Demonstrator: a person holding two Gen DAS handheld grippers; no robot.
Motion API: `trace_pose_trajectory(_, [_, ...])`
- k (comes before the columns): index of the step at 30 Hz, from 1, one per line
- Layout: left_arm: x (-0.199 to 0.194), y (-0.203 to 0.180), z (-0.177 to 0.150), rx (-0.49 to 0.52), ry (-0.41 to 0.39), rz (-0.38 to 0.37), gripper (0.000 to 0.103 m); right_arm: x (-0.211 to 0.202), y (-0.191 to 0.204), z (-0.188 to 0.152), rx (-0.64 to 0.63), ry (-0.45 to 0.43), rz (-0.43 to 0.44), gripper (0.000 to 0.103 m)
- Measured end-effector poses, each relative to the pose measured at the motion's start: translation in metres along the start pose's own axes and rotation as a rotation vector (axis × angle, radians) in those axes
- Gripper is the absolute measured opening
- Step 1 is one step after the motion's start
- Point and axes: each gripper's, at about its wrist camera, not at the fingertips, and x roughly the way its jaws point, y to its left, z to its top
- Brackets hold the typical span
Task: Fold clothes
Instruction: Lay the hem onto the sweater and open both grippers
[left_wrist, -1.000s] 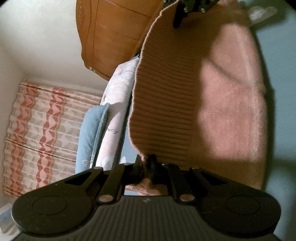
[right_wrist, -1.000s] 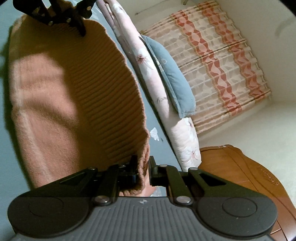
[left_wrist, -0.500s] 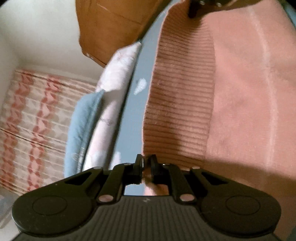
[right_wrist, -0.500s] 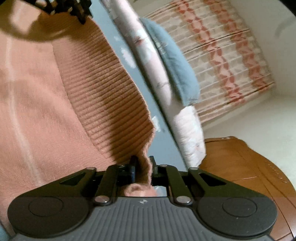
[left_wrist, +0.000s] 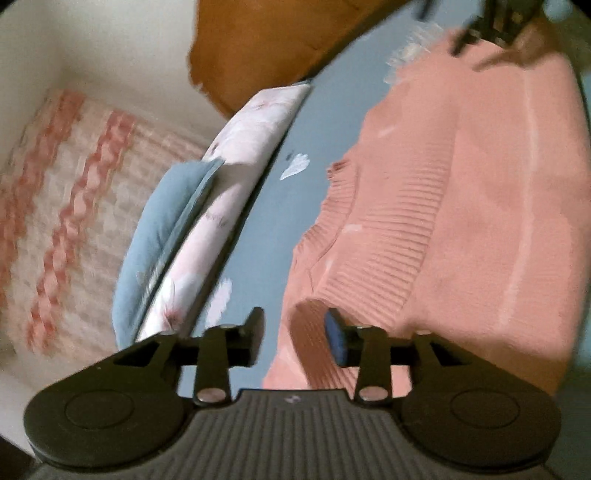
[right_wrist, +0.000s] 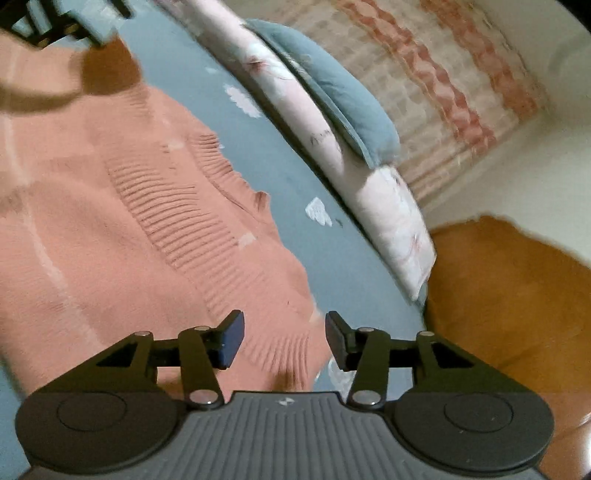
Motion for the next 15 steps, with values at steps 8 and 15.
trace_pose_trajectory(8, [-0.034, 0.064, -0.069, -0.623, 0.124, -0.249, 0.046, -0.028, -0.042, -0.049, 0.366, 0.082, 0.168, 0.053])
trace_pose_trajectory(15, [-0.033, 0.059, -0.108, -0.881, 0.180, -0.322, 0.047, -0.041, -0.055, -0.089, 0.673, 0.096, 0.365, 0.053])
